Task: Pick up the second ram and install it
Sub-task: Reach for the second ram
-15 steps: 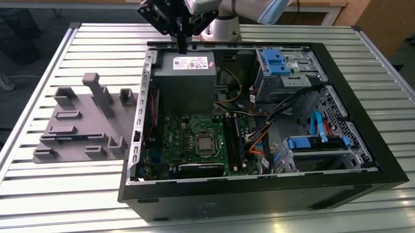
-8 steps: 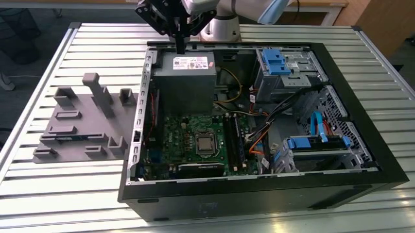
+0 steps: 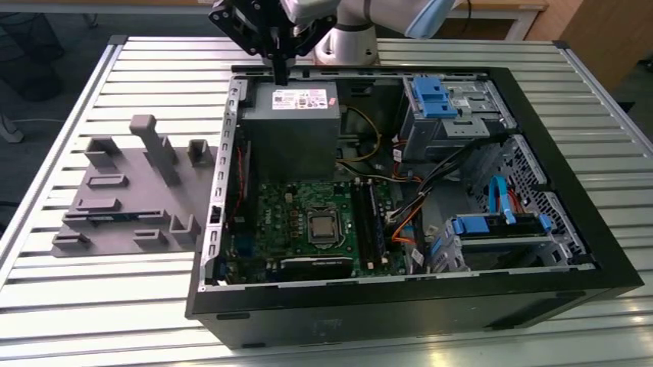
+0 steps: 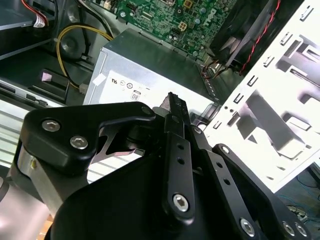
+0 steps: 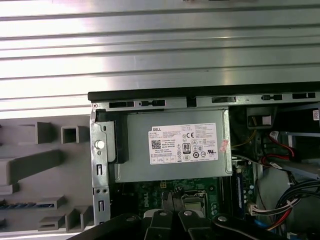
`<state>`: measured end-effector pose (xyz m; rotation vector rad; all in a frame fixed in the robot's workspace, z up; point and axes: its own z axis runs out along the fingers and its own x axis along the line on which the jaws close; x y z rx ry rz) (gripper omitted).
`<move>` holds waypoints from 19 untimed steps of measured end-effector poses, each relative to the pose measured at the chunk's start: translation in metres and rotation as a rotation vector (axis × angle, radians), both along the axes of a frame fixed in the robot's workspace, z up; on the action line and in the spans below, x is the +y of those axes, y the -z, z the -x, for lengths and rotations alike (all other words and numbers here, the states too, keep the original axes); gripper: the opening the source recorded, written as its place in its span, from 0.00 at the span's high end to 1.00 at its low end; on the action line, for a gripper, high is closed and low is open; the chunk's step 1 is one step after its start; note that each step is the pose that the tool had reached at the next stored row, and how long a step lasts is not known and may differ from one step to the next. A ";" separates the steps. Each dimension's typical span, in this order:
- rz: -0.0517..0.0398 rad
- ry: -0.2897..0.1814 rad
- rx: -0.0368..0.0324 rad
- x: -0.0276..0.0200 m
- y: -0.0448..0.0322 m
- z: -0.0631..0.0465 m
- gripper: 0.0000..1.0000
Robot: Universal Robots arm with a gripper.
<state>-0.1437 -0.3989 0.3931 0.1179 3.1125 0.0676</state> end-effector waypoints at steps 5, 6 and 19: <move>0.0000 0.000 0.0000 0.0000 0.0001 0.002 0.89; 0.0000 0.000 0.0000 0.0000 0.0001 0.003 0.89; 0.0000 0.000 0.0000 0.0000 0.0003 0.008 0.89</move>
